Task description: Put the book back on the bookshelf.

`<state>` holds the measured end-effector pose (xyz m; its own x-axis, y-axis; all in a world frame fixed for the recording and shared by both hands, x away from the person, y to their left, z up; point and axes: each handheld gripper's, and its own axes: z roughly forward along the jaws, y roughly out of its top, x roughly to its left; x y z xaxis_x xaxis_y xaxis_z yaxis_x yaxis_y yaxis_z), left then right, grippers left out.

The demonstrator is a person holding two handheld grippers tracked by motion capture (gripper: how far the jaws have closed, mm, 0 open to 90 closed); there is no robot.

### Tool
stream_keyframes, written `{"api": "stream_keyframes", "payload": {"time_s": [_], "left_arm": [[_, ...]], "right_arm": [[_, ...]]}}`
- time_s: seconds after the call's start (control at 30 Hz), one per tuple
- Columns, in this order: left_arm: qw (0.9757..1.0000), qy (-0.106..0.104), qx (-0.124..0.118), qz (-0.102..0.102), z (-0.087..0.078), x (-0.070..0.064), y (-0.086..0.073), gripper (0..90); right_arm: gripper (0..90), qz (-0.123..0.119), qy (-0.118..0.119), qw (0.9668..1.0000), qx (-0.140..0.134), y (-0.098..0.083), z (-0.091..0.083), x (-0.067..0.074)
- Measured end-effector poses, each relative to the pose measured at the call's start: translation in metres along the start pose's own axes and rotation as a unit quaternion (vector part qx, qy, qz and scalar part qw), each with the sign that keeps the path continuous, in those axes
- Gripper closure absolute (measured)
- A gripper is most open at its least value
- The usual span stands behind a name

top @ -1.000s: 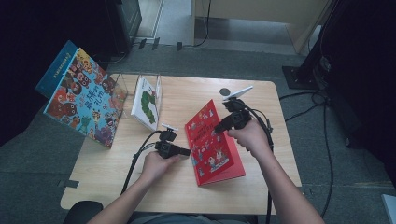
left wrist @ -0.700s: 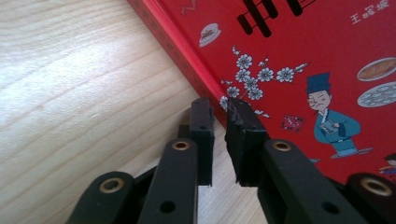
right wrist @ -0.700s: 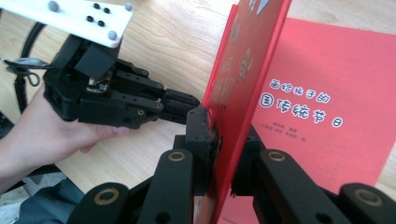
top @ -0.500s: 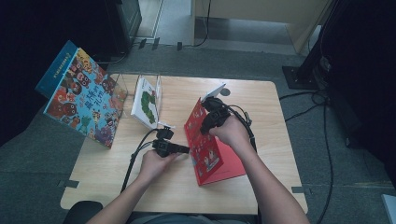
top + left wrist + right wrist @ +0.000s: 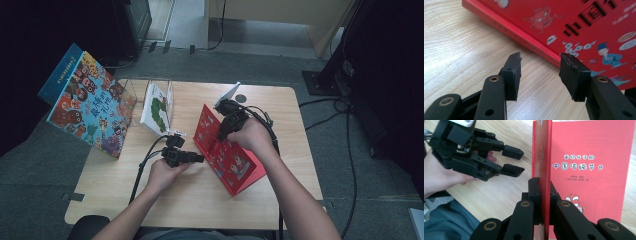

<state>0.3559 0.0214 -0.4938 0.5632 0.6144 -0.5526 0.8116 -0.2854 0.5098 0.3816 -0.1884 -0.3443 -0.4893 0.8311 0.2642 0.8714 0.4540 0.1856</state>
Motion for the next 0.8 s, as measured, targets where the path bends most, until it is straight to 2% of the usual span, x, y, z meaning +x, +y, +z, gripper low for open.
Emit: {"api": "stream_keyframes", "payload": {"time_s": [0.27,0.43,0.6,0.8], "left_arm": [[0.9998,-0.012,-0.013,0.0,-0.005,-0.001,0.004,44.8],[0.9994,-0.023,-0.025,0.009,-0.009,-0.006,0.01,41.7],[0.9988,-0.036,-0.028,0.017,-0.012,-0.012,0.019,39.5],[0.9977,-0.055,-0.039,0.011,-0.013,-0.017,0.032,38.8]], "right_arm": [[88.4,-0.003,0.016,0.9996,-0.022,-0.001,-0.031,-0.007],[88.4,-0.002,0.025,0.9991,-0.033,-0.002,-0.046,-0.014],[88.4,-0.003,0.033,0.9985,-0.044,-0.003,-0.054,-0.017],[88.5,-0.005,0.039,0.9981,-0.047,-0.003,-0.055,-0.018]]}}
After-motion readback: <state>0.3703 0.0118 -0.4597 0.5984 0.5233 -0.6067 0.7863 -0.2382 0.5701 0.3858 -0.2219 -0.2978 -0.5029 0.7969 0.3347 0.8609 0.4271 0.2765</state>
